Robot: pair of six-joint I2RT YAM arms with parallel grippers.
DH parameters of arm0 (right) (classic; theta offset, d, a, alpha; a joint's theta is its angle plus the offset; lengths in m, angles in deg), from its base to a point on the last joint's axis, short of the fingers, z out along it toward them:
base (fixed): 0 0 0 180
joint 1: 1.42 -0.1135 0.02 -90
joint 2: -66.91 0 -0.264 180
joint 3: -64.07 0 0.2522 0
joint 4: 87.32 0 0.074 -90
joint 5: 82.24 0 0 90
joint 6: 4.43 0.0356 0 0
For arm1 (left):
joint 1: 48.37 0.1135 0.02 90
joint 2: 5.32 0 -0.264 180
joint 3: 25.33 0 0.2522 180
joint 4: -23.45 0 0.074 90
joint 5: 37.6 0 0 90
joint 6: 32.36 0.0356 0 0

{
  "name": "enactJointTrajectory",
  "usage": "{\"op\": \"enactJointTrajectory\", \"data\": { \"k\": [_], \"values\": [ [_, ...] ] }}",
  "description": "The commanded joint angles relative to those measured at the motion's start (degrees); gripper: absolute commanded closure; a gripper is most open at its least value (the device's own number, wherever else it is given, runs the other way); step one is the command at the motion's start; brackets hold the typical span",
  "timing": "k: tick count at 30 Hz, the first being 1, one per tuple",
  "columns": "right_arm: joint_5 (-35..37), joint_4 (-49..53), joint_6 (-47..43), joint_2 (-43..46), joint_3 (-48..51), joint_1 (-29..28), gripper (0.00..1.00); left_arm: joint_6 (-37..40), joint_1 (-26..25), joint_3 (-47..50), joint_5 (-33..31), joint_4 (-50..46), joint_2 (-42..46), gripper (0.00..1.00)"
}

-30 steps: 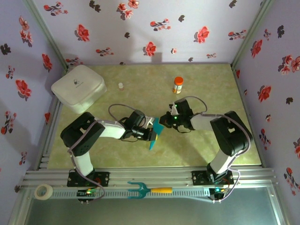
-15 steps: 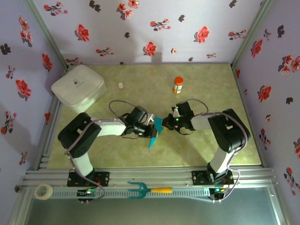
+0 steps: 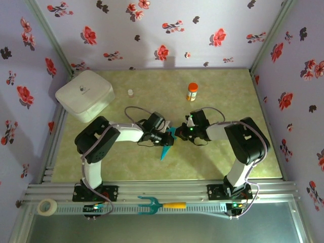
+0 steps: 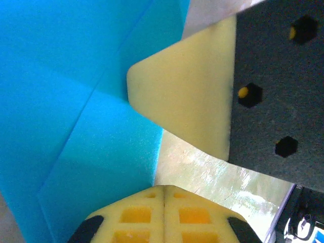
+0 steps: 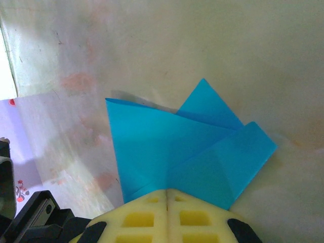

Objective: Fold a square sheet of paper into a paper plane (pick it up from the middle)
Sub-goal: Fold the wing for the fifth time at the center of the table.

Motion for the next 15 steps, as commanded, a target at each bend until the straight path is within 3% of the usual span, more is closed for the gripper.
{"op": "enactJointTrajectory", "data": {
  "k": [1,15],
  "values": [
    [3.6,3.5,-0.5,-2.5,0.6,0.3,1.0,0.8,-1.3,1.4,-2.7,-5.6,0.8,0.96],
    [4.1,4.8,-0.9,-3.3,0.0,0.5,1.0,4.9,-4.1,10.1,-5.4,-13.2,11.8,0.9]
  ]
}}
